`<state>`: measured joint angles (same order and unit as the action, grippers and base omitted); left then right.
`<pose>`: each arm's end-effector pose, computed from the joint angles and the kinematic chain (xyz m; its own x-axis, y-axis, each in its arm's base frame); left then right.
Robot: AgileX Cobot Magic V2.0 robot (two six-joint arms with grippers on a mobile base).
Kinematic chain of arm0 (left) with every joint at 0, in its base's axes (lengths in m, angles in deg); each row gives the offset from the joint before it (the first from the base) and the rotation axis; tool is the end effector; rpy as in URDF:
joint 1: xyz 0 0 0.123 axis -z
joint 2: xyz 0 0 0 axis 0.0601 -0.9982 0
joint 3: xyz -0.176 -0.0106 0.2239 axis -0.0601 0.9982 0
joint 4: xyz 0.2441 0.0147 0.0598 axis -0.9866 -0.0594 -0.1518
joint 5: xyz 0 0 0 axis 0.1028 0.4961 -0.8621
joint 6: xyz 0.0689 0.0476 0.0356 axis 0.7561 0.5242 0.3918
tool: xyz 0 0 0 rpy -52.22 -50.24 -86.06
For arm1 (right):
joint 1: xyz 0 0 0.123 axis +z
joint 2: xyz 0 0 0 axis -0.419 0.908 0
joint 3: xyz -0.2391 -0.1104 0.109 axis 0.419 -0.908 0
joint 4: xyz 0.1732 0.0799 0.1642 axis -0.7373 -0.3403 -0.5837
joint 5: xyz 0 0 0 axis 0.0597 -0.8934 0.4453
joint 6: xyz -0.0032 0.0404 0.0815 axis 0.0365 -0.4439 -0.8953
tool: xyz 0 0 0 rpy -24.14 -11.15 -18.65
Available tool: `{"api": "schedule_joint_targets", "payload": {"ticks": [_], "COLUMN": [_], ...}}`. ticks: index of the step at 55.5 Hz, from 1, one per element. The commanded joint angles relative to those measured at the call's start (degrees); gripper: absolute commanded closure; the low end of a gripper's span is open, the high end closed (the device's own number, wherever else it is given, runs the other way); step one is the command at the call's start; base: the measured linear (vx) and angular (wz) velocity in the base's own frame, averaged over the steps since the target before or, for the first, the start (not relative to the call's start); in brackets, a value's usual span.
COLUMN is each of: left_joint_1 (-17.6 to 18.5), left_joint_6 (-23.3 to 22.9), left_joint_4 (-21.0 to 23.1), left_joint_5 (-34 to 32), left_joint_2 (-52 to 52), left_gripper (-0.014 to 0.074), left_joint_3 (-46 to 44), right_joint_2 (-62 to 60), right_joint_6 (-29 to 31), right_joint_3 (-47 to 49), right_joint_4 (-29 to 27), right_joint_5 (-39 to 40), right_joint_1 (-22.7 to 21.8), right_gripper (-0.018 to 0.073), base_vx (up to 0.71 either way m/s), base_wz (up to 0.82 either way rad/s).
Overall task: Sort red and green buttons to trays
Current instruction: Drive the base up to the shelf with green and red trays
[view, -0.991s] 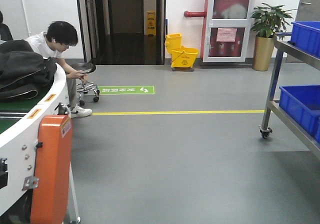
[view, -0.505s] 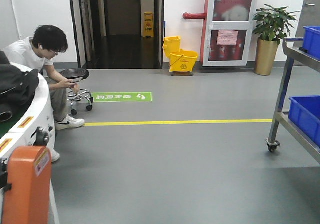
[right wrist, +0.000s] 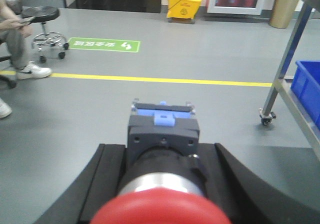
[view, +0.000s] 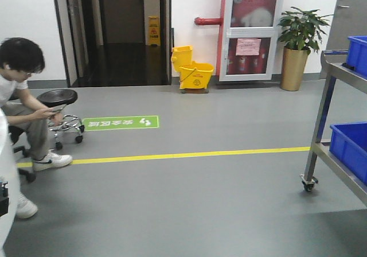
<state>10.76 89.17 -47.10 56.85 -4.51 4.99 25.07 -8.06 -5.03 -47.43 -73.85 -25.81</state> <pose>0.1732 -0.0309 0.3420 -0.4021 0.0436 -0.9146 0.2092 0.9768 -0.0454 0.1413 0.0065 0.3518 -0.3011 -0.0626 -0.9515 -0.0981 0.9946 -0.0343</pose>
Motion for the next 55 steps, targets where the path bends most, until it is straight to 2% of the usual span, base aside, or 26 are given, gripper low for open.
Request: {"api": "schedule_joint_targets", "payload": {"ticks": [1,31,55], "left_joint_1": [0.4,0.4,0.4], "left_joint_6": [-0.4,-0.4,-0.4], "left_joint_4": [0.8,0.8,0.8], "left_joint_5": [-5.0,-5.0,-5.0], "left_joint_2": [0.5,0.5,0.5], "left_gripper": [0.0599,0.0599,0.0599], "left_joint_3": [-1.7,-1.7,-1.7], "right_joint_2": [0.0,0.0,0.0], "right_joint_6": [0.3,0.3,0.3], "right_joint_3": [1.7,1.7,1.7], "right_joint_4": [-0.5,-0.5,-0.5], "right_joint_5": [4.8,4.8,4.8], "right_joint_1": [-0.3,-0.3,-0.3], "right_gripper": [0.0568,0.0568,0.0568], "base_vx": [0.45,0.43,0.37], "base_wz": [-0.19,-0.24,-0.47]}}
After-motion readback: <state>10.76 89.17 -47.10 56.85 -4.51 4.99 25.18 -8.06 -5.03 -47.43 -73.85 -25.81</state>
